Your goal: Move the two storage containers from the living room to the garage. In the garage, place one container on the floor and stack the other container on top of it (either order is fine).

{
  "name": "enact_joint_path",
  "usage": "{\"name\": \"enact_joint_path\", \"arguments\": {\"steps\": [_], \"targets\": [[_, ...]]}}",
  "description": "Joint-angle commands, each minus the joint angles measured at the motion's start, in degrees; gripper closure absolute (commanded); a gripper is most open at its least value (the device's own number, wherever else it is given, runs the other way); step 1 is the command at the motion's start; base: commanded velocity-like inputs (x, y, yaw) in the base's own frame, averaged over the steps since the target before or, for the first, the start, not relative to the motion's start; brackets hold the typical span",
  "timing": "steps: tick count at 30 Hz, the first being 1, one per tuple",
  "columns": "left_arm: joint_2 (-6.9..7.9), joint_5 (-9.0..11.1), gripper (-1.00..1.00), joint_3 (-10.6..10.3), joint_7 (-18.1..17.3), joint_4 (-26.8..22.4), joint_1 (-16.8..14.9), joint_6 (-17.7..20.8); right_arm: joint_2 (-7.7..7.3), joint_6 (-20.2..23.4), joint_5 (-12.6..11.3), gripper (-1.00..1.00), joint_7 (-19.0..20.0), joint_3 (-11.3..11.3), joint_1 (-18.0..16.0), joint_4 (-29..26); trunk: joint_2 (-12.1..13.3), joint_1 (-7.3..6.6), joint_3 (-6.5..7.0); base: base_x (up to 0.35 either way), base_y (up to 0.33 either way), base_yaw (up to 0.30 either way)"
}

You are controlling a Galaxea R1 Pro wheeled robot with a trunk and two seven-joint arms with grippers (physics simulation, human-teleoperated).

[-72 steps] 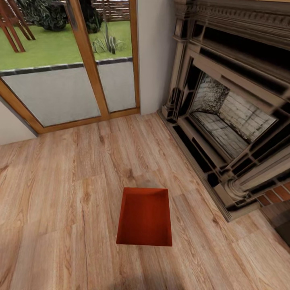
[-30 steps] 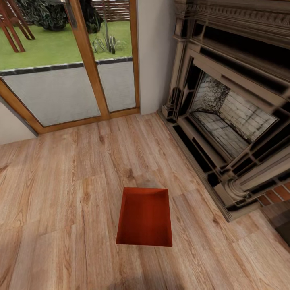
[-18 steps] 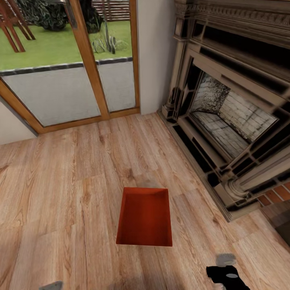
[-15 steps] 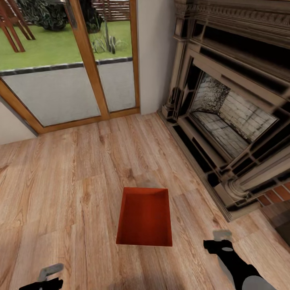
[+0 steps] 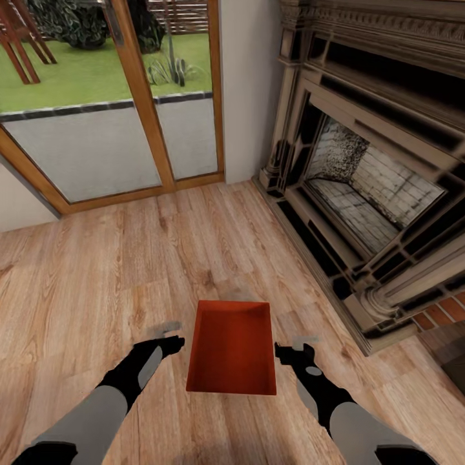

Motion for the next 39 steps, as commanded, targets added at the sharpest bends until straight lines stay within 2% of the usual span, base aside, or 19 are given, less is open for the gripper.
{"name": "enact_joint_path", "arguments": {"steps": [1,3,4,5,8,9,12,14,17,20,27,39], "targets": [[-1.83,-2.8,-1.0,-0.4,0.6,0.0,-0.2,0.1,0.48,-0.4,0.4,-1.0,-0.2,-0.1,0.0,0.3,0.0,0.0,-0.03,0.0,0.0,0.0],[-5.07,-10.4,-1.0,-0.4,1.0,0.2,-0.5,-0.3,0.99,-0.7,0.3,-1.0,-0.2,-0.1,-0.1,0.6,0.0,0.0,-0.03,0.0,0.0,0.0],[-5.66,-12.2,-1.0,-0.4,1.2,0.3,-0.5,-0.6,1.06,-0.7,0.3,-1.0,-0.2,-0.1,-0.1,0.8,0.0,0.0,-0.03,0.0,0.0,0.0],[-6.5,-15.1,-1.0,-0.4,1.4,0.4,-0.6,-1.2,1.16,-0.8,0.3,-1.0,-0.1,-0.2,-0.1,1.4,0.0,0.0,-0.03,0.0,0.0,0.0],[-7.46,-19.0,-1.0,-0.3,1.6,1.9,-0.6,-3.0,1.24,-1.1,0.4,-1.0,0.2,-0.2,-0.1,4.9,0.0,0.0,-0.03,0.0,0.0,0.0],[-7.55,-19.5,-1.0,-0.3,1.6,2.5,-0.6,-3.3,1.25,-1.4,0.4,-1.0,0.3,-0.2,-0.1,5.9,0.0,0.0,-0.03,0.0,0.0,0.0],[-7.63,-20.2,-1.0,-0.3,1.6,3.3,-0.6,-4.0,1.28,-2.7,0.4,-1.0,0.4,-0.2,-0.1,7.7,0.0,0.0,-0.03,0.0,0.0,0.0],[-7.64,-20.4,-1.0,-0.3,1.6,3.7,-0.6,-6.2,1.31,-3.5,0.4,-1.0,0.4,-0.2,-0.1,8.8,0.0,0.0,-0.03,0.0,0.0,0.0],[-7.61,-20.4,-1.0,-0.3,1.4,5.2,-0.6,-11.6,1.19,-4.2,0.4,-1.0,0.3,-0.2,-0.1,9.9,0.0,0.0,-0.03,0.0,0.0,0.0],[-7.63,-20.6,-1.0,-0.3,1.4,6.4,-0.6,-13.3,1.12,-4.3,0.4,-1.0,0.3,-0.2,-0.1,10.2,0.0,0.0,-0.03,0.0,0.0,0.0],[-7.65,-20.2,-1.0,0.1,1.6,7.1,-0.6,-14.8,1.39,-4.3,0.3,-1.0,0.2,-0.2,-0.1,10.4,0.0,0.0,-0.03,0.0,0.0,0.0],[-7.52,-19.8,-1.0,0.0,1.7,7.3,-0.6,-14.9,1.4,-4.5,0.4,-1.0,-0.1,-0.2,-0.1,10.4,0.0,0.0,-0.03,0.0,0.0,0.0]]}}
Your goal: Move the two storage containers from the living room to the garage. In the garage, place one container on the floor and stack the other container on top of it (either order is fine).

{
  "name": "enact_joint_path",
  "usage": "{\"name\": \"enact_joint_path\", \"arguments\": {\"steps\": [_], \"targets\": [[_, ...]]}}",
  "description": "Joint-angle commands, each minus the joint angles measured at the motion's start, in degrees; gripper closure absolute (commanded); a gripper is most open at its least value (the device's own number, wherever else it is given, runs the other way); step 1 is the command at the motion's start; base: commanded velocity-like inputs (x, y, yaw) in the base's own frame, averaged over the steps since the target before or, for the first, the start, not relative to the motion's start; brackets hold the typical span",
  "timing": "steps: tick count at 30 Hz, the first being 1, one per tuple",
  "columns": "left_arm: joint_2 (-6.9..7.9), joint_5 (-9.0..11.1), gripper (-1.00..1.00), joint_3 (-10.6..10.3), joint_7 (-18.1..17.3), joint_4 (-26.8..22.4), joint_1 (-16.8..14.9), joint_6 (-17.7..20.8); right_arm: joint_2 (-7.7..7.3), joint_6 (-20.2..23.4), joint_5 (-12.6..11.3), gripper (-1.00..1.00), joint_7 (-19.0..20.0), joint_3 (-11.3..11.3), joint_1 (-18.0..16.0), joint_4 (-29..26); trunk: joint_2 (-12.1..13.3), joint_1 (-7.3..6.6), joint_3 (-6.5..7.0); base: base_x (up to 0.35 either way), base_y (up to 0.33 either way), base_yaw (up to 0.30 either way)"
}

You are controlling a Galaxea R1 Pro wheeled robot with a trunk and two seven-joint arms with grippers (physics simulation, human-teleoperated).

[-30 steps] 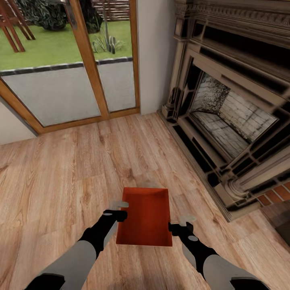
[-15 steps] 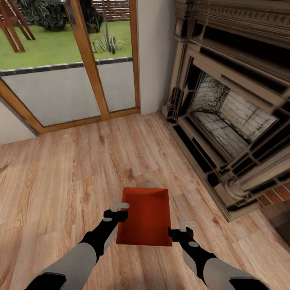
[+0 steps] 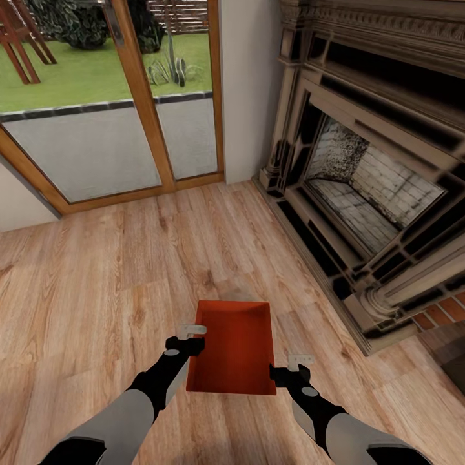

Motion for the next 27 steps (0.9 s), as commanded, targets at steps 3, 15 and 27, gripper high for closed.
{"name": "enact_joint_path", "arguments": {"steps": [3,15,27], "targets": [[0.14,0.2,-1.0,0.0,0.3,0.0,0.0,0.4,0.05,-0.2,0.3,-1.0,-0.3,-0.1,0.0,0.1,0.0,0.0,-0.03,0.0,0.0,0.0],[1.68,2.4,-1.0,0.2,0.2,5.9,0.0,0.2,0.11,-1.3,0.4,-1.0,-0.2,-0.2,0.0,0.0,0.0,0.0,-0.03,0.0,0.0,0.0],[1.68,2.5,-1.0,0.2,0.2,10.0,0.0,-2.3,0.14,-1.8,0.4,-1.0,-0.1,-0.2,0.0,0.0,0.0,0.0,-0.03,0.0,0.0,0.0]]}}
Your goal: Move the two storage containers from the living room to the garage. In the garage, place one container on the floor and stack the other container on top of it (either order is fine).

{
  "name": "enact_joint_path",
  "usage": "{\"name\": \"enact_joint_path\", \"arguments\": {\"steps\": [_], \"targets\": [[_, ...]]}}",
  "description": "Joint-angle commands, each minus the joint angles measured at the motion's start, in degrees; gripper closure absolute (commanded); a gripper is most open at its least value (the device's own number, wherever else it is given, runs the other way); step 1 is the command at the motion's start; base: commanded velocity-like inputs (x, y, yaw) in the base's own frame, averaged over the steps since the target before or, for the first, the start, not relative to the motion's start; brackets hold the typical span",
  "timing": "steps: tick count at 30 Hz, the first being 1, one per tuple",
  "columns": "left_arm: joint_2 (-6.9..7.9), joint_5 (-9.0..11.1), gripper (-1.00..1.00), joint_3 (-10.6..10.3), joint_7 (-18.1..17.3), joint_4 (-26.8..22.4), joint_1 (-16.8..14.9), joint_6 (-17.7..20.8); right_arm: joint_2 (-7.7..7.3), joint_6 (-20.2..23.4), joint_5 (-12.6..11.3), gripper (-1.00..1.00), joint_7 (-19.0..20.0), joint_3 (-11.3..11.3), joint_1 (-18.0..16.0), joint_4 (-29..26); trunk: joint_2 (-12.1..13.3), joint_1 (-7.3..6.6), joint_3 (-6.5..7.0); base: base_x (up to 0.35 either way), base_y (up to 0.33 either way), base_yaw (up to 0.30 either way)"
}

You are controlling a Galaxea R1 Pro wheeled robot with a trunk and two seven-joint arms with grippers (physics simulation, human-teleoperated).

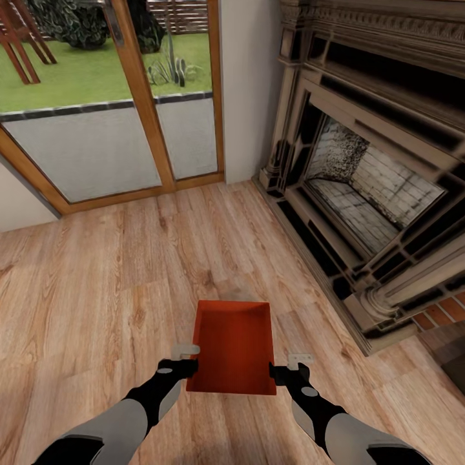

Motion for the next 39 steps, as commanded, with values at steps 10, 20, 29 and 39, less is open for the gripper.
{"name": "enact_joint_path", "arguments": {"steps": [10,20,29,39], "targets": [[0.07,0.6,-1.0,-0.1,0.3,0.3,0.0,0.2,0.02,-0.2,0.3,-1.0,-0.2,-0.1,0.0,0.1,-2.8,1.54,-1.29,0.0,0.0,0.0],[0.05,0.7,-1.0,-0.2,0.3,-0.2,0.0,0.2,0.01,-0.2,0.3,-1.0,-0.2,-0.1,0.0,0.1,-6.8,3.73,-3.08,0.0,0.0,0.0],[0.08,0.7,-1.0,-0.2,0.3,-0.3,0.0,0.2,0.02,-0.2,0.3,-1.0,-0.2,-0.1,0.0,0.1,-10.4,5.71,-4.7,0.0,0.0,0.0],[0.08,0.6,-1.0,-0.2,0.3,-0.4,0.0,0.1,0.02,-0.1,0.3,-1.0,-0.2,-0.1,0.0,0.2,-14.5,7.91,-6.49,0.0,0.0,0.0]]}}
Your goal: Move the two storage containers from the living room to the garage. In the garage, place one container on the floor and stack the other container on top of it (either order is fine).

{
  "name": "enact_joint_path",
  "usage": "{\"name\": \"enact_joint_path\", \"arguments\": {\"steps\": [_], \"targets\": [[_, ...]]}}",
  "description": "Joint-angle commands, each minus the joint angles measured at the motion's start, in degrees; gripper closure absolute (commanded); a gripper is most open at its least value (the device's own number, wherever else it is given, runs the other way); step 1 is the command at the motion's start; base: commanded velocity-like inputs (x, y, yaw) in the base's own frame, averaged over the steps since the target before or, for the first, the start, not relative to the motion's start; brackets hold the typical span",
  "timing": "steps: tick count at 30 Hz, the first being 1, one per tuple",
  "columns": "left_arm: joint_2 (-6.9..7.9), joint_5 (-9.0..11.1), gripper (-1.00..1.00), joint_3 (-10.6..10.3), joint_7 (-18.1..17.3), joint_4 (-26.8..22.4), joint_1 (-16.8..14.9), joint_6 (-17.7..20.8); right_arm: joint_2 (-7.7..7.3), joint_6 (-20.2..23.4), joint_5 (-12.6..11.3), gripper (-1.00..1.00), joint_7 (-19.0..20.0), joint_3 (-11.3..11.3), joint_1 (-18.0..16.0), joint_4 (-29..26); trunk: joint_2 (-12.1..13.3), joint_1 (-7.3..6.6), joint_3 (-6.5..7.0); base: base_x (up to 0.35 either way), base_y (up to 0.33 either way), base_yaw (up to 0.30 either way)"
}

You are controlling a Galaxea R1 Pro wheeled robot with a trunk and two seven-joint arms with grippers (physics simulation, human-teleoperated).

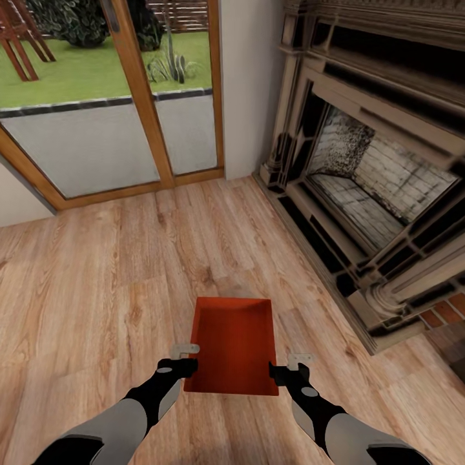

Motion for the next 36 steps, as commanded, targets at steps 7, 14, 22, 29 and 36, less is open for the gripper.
{"name": "enact_joint_path", "arguments": {"steps": [7,14,22,29,36], "targets": [[0.15,-0.1,-1.0,-0.2,0.2,-0.1,0.0,0.2,0.02,-0.2,0.3,-1.0,-0.3,-0.1,0.0,0.1,-2.8,1.54,-1.29,0.0,0.0,0.0],[0.17,-0.1,-1.0,-0.2,0.2,0.4,0.0,-1.8,-0.03,-0.3,0.3,-1.0,-0.3,-0.1,0.0,0.1,-5.6,3.08,-2.55,0.0,0.0,0.0],[0.17,-0.1,-1.0,-0.2,0.2,0.5,0.0,-1.9,-0.01,-0.3,0.3,-1.0,-0.3,-0.1,0.0,0.1,-8.9,4.84,-3.99,0.0,0.0,0.0],[0.17,0.0,-1.0,-0.1,0.3,0.5,0.0,-1.7,0.02,-0.3,0.3,-1.0,-0.3,-0.1,0.0,0.1,-11.7,6.37,-5.24,0.0,0.0,0.0],[0.17,0.0,-1.0,-0.1,0.3,0.4,0.0,-1.7,0.02,-0.3,0.3,-1.0,-0.3,-0.1,0.0,0.1,-14.5,7.91,-6.5,0.0,0.0,0.0]]}}
